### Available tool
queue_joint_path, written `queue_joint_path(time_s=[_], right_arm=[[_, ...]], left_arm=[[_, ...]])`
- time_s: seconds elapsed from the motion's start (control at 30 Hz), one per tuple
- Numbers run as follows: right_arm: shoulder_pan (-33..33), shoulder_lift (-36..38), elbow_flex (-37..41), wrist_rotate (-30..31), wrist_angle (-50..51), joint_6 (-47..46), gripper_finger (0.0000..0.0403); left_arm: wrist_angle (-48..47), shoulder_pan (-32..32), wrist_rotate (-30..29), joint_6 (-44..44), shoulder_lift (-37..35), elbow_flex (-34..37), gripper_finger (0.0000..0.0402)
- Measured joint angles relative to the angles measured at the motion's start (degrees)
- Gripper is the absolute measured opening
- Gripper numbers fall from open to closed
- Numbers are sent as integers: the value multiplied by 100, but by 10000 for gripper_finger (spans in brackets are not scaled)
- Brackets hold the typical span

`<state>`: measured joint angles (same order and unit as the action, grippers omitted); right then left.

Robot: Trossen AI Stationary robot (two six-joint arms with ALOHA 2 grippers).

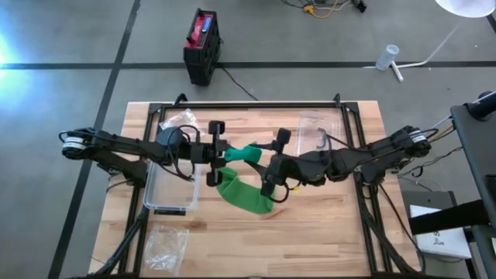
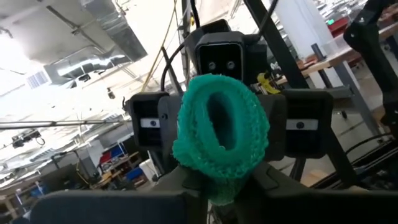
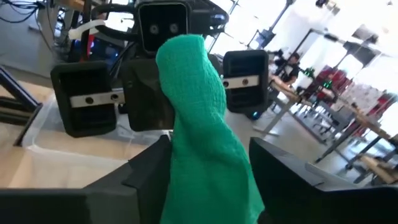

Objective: Roll bandage
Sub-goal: Roll the light green bandage, then put the rolled light green bandage into the top transparent zip bag

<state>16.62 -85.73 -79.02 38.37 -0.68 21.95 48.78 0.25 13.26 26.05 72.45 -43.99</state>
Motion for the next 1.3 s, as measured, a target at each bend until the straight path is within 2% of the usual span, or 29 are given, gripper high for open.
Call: queue_joint_path(time_s=[0.33,0.5,0.67,0.87,0.97,1.07,1.17,1.3], right_arm=[[-103,2,-7,-564,372,-646,114],[-104,63,-7,-586,428,-562,58],[-120,351,-220,-518,734,-801,19],[-122,800,-407,-482,1619,-1087,21],[-112,1116,-407,135,2431,-1443,25],[-122,1417,-304,816,3355,-2211,23],[-122,1601,78,1119,3766,-2802,21],[-128,1743,734,1131,3716,-3293,25]], left_arm=[[-133,-24,117,-12,1,0,53],[-533,-33,-8,-14,-134,-4,83],[-1941,-35,-1108,158,-497,-71,141],[-4104,-35,-2906,93,-1046,-412,205],[-5016,-19,-3865,-419,-1163,-581,223],[-5851,102,-4760,-1033,-1246,-817,234],[-6878,390,-4846,-1800,-1199,-1031,242],[-8176,1035,-4363,-3009,-983,-1395,244]])
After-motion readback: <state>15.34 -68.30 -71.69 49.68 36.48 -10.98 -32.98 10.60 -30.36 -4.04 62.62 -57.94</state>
